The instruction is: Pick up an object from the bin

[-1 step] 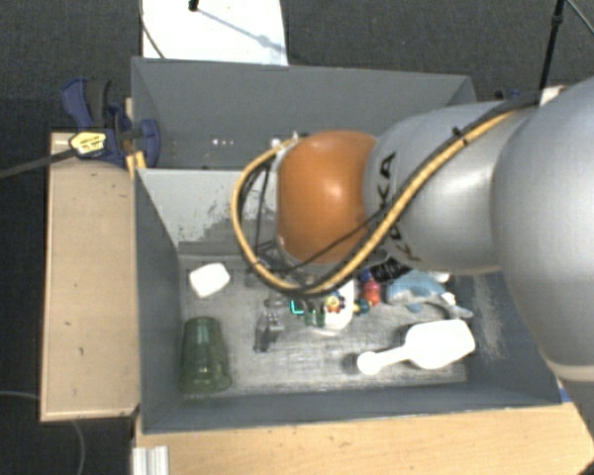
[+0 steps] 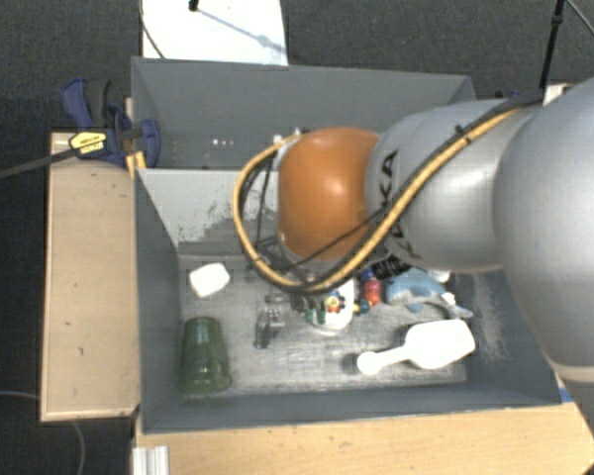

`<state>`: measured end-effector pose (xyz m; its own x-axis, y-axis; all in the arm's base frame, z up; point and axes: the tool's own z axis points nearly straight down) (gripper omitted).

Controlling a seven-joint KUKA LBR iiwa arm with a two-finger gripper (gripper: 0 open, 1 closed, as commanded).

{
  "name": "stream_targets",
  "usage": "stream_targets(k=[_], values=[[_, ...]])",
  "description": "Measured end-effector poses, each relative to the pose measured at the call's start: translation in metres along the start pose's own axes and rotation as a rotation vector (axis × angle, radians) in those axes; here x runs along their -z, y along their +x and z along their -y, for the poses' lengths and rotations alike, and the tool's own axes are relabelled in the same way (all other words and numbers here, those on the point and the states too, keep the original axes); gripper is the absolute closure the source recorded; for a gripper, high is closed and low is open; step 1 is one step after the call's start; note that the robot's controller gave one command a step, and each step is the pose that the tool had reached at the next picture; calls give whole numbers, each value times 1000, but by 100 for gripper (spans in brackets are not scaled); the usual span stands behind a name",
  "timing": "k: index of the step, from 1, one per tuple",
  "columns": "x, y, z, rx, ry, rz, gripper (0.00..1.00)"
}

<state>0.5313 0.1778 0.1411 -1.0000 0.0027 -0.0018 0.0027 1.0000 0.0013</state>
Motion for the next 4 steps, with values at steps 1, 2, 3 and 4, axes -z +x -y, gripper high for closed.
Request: stream_targets(k=[1,2,3,4], values=[[-51,-38,-48,-74,1,5,0],[-49,-53,-64,47,0,5,0],[-38,-58,-69,-102,-2,5,0],[-65,-60,-70,12,0,2,0]])
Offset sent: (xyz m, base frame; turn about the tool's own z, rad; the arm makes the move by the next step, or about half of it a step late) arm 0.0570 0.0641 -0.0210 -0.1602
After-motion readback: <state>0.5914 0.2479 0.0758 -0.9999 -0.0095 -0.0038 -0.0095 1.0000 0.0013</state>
